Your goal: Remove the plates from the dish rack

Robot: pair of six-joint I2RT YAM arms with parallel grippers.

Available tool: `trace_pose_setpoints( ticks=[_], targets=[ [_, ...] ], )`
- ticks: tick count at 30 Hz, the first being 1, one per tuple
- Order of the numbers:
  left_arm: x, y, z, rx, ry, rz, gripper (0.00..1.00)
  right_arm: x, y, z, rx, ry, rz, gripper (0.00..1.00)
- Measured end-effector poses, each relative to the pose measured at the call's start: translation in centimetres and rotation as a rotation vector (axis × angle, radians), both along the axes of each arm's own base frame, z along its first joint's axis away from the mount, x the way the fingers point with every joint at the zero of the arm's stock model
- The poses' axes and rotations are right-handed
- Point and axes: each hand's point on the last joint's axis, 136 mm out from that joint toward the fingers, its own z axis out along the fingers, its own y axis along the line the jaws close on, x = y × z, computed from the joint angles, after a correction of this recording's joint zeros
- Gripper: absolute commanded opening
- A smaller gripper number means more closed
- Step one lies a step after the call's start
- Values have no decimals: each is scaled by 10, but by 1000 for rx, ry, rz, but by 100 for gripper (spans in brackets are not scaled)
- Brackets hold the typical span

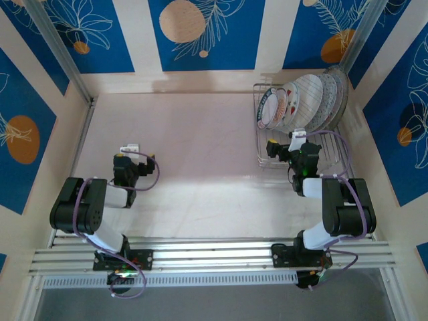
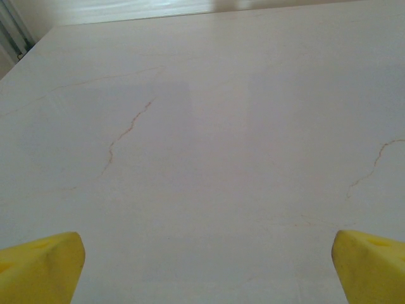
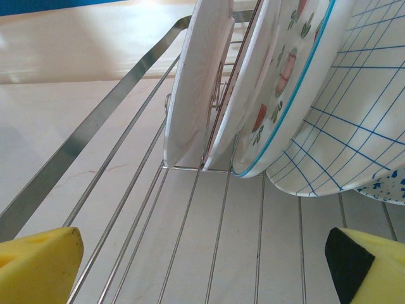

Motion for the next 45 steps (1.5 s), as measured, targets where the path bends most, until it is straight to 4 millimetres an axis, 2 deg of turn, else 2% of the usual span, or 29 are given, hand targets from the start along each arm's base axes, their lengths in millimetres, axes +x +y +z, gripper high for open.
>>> trace_pose_setpoints(
  ticks=[10, 12, 13, 15, 17, 20, 23, 27, 30, 33, 35, 37, 38, 39, 43, 45],
  targets=[
    [0, 0, 1, 0, -3, 0, 100, -6, -1, 3, -19, 5, -34, 99],
    [-6, 3, 8, 9, -28, 22, 100, -19, 0, 14, -37, -9, -66, 99],
    [-13, 6, 14, 20, -52, 48, 100, -29, 3, 26, -46, -29, -81, 99],
    [-30, 9, 36, 41, -125, 94, 100, -42, 3, 57, -63, -93, -113, 99],
    [-41, 6, 66, 43, -207, 112, 100, -55, -3, 100, -70, -184, -159, 99],
    [-48, 5, 115, 24, -326, 130, 100, -75, -19, 162, -78, -295, -237, 99],
    [-53, 10, 149, -6, -401, 167, 100, -96, -32, 211, -79, -371, -293, 99],
    [-51, 9, 179, -28, -417, 173, 100, -116, -42, 250, -75, -378, -334, 99],
    [-44, 2, 214, -55, -426, 167, 100, -127, -43, 279, -42, -355, -341, 99],
    [-36, -7, 263, -116, -399, 164, 100, -139, -47, 312, 35, -330, -363, 99],
    [-31, -13, 304, -184, -370, 150, 100, -148, -49, 336, 98, -313, -368, 99],
    [-33, -21, 339, -279, -354, 121, 100, -155, -50, 357, 177, -297, -365, 99],
    [-36, -25, 351, -340, -361, 99, 100, -159, -51, 361, 238, -278, -376, 99],
    [-39, -27, 356, -387, -360, 84, 100, -164, -53, 362, 281, -266, -390, 99],
    [-40, -41, 332, -539, -216, 44, 100, -177, -56, 343, 385, -182, -416, 99],
    [-33, -53, 330, -583, -136, 21, 100, -178, -54, 344, 385, -119, -416, 99]
  ],
)
